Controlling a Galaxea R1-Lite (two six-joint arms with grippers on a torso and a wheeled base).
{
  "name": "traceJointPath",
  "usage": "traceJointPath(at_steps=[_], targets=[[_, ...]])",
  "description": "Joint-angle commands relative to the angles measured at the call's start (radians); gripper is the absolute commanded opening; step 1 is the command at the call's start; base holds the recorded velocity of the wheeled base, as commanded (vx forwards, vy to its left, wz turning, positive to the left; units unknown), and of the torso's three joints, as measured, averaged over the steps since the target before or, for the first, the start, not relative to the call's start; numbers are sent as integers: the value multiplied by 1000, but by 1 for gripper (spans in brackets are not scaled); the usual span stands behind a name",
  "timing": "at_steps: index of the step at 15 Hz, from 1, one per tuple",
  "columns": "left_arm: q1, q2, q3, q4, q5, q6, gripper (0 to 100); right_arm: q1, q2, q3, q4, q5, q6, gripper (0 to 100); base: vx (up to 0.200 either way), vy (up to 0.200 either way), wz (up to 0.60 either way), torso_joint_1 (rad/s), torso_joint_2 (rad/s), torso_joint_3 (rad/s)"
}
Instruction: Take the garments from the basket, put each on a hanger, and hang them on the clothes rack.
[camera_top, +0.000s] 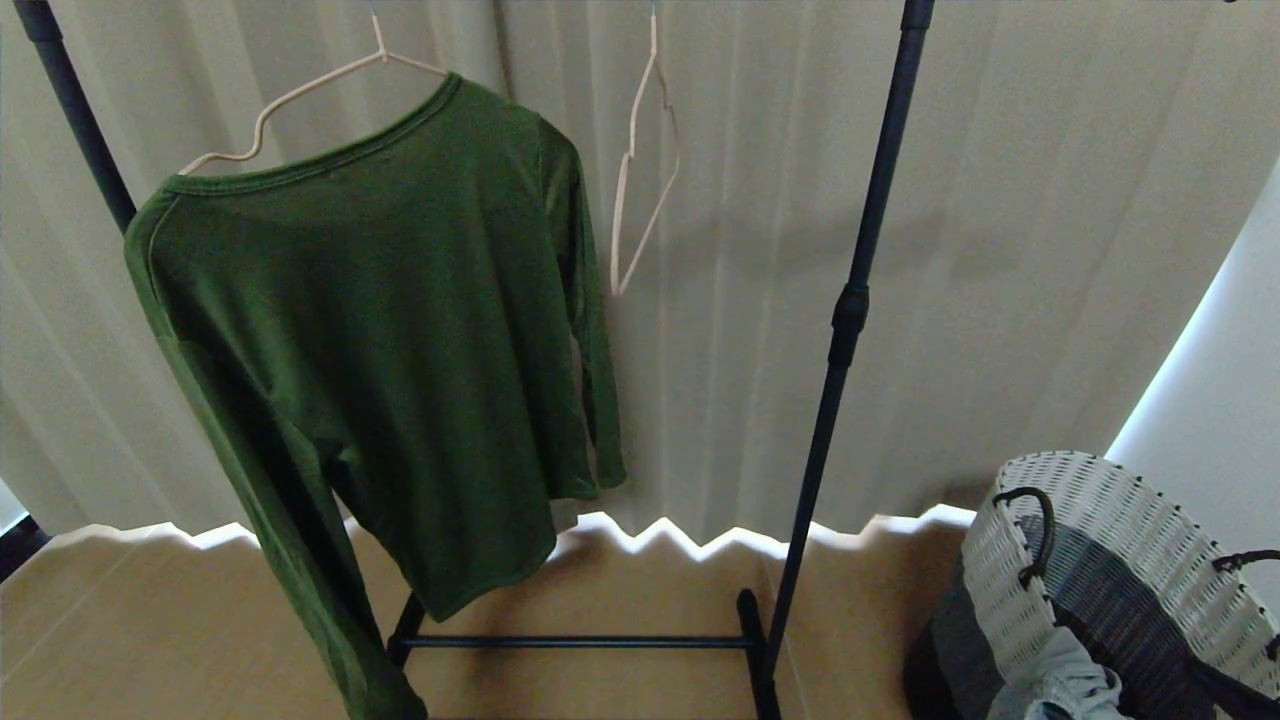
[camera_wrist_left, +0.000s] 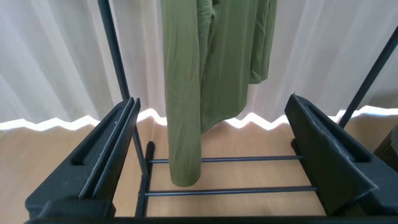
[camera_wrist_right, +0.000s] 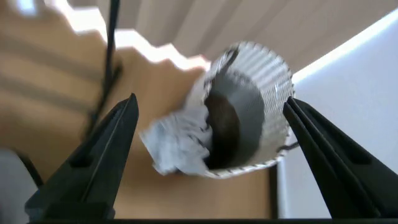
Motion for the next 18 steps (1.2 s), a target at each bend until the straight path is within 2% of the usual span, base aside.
traceJointPath(at_steps=[1,4,6,9,12,14,18], targets=[[-1,0,0,0,0,0,100,1,279,5,-55,-55,-68,100,0,0,0,0,0,0],[1,0,0,0,0,-1,100,-16,375,103,-284,-63,-71,100,0,0,0,0,0,0],[1,0,0,0,0,-1,100,-16,396,143,-356,-95,-75,100,0,0,0,-2,168,144],[-1,0,0,0,0,-1,100,-33,398,143,-359,-100,-130,100,0,0,0,-3,75,67],[1,0,0,0,0,-1,100,-90,417,146,-353,-96,-279,100,0,0,0,-1,19,14],[1,0,0,0,0,-1,100,-93,467,163,-351,-90,-348,100,0,0,0,0,0,0],[1,0,0,0,2,-1,100,-36,625,209,-361,-90,-352,100,0,0,0,0,0,0]])
